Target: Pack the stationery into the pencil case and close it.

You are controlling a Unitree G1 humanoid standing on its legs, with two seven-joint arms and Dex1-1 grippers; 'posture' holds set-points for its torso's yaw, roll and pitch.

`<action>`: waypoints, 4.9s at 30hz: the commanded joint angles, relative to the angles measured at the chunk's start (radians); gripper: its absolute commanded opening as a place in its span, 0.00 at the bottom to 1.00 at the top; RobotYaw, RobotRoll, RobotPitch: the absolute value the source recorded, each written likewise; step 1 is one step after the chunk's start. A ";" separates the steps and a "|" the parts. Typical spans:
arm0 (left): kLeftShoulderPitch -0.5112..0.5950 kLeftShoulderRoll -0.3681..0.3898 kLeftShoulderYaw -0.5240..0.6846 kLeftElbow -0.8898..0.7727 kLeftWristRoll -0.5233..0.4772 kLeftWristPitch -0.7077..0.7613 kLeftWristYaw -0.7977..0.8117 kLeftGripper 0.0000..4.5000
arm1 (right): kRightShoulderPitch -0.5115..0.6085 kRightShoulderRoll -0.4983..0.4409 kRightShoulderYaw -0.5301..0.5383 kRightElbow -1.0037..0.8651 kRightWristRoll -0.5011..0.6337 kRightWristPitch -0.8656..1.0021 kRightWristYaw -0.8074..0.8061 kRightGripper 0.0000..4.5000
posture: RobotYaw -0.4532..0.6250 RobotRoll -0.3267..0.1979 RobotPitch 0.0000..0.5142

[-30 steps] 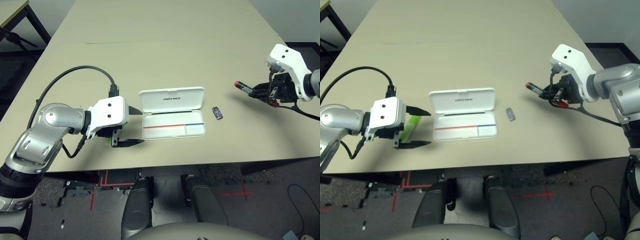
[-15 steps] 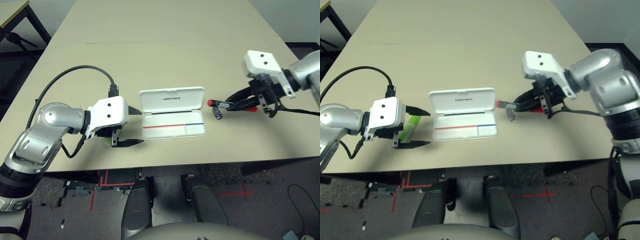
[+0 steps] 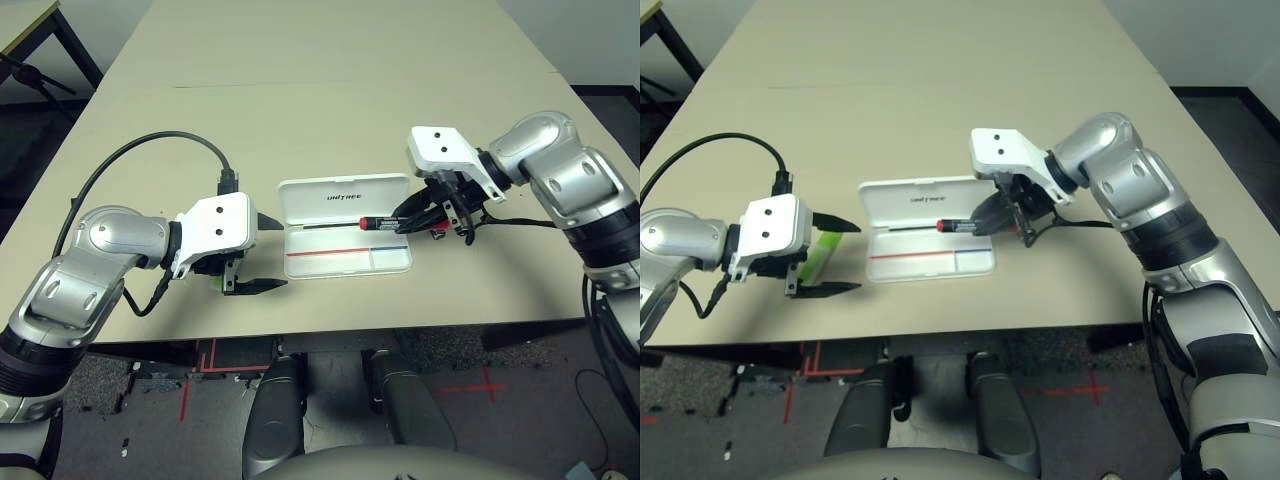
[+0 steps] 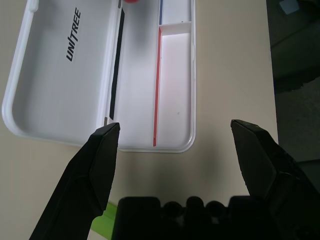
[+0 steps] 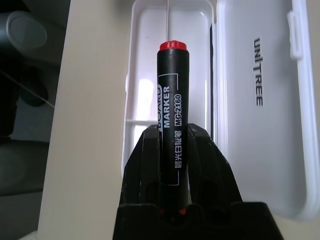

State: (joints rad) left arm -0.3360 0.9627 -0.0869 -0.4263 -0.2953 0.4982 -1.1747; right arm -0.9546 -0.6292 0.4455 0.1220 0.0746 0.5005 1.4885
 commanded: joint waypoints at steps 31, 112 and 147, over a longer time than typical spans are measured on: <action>0.013 0.010 -0.015 -0.038 -0.001 0.021 0.017 1.00 | 0.033 0.204 0.024 0.089 -0.077 -0.137 -0.150 0.75 | 0.46 0.62 0.31; -0.065 -0.198 -0.004 0.022 -0.074 0.980 0.673 0.71 | 0.479 -0.352 -0.398 -0.321 0.400 0.144 -0.115 1.00 | 0.42 0.62 0.33; -0.195 0.065 -0.238 -0.031 0.063 0.182 0.113 0.24 | 0.475 -0.348 -0.359 -0.265 0.333 0.087 -0.116 1.00 | 0.42 0.62 0.34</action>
State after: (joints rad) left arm -0.5128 1.0359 -0.2912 -0.4392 -0.2560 0.6916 -1.0434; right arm -0.4807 -0.9756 0.0697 -0.1463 0.4144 0.5956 1.3723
